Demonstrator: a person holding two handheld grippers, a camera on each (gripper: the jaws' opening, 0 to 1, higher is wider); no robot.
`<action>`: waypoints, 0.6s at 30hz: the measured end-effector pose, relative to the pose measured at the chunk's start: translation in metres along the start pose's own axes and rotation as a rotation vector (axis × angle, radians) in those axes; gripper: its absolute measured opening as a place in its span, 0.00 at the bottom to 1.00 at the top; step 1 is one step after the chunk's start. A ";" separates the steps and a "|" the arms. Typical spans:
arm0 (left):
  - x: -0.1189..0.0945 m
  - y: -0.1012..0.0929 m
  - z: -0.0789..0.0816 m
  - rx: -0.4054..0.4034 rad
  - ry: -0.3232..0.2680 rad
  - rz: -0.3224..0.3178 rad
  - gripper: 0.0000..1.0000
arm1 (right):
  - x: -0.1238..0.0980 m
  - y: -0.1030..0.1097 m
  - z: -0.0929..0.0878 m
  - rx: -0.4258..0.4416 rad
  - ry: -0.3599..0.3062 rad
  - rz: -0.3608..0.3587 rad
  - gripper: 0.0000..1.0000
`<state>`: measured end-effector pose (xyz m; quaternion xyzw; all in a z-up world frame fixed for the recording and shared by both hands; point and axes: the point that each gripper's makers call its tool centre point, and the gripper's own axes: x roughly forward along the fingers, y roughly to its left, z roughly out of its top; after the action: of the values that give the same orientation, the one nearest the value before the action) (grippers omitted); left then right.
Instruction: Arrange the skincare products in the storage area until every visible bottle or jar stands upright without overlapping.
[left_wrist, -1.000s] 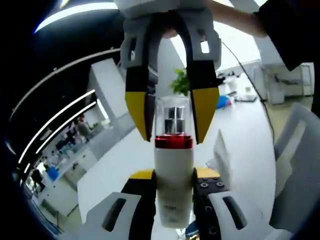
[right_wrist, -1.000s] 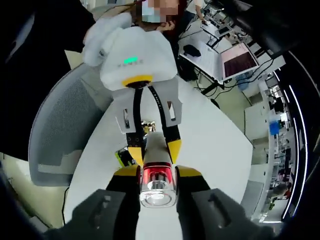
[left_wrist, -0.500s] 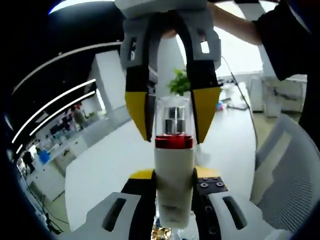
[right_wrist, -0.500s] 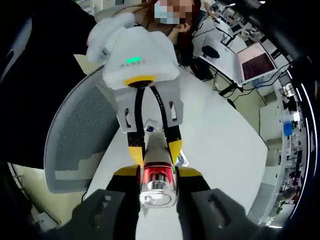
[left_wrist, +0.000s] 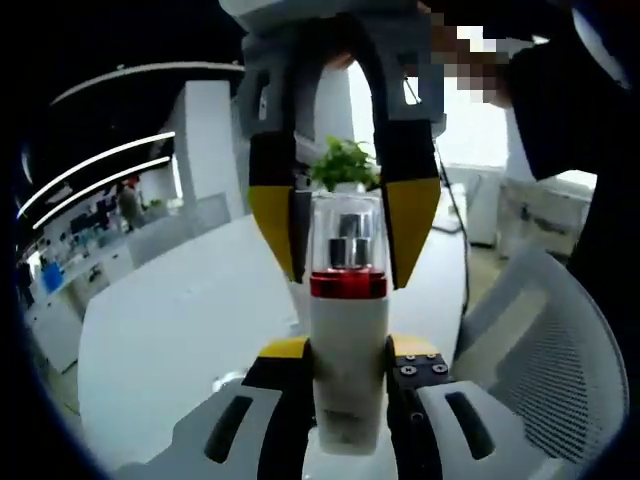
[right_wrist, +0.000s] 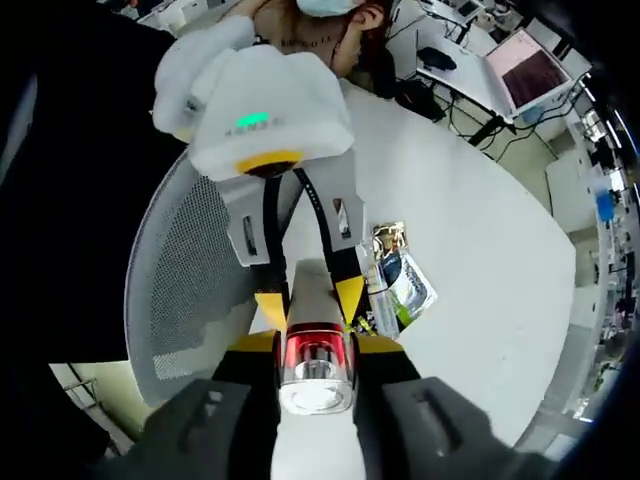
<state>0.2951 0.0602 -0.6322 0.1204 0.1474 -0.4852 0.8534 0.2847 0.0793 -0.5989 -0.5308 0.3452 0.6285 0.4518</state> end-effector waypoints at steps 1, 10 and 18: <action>0.004 -0.003 0.000 0.000 -0.003 -0.017 0.23 | 0.000 0.003 -0.005 0.018 0.007 0.006 0.26; 0.043 -0.025 0.003 0.015 -0.012 -0.121 0.23 | 0.005 0.016 -0.046 0.124 0.075 0.026 0.26; 0.073 -0.045 0.003 0.020 -0.023 -0.206 0.23 | 0.009 0.018 -0.078 0.214 0.133 0.049 0.26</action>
<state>0.2923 -0.0216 -0.6592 0.1074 0.1443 -0.5734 0.7993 0.2955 0.0034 -0.6237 -0.5116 0.4525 0.5623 0.4662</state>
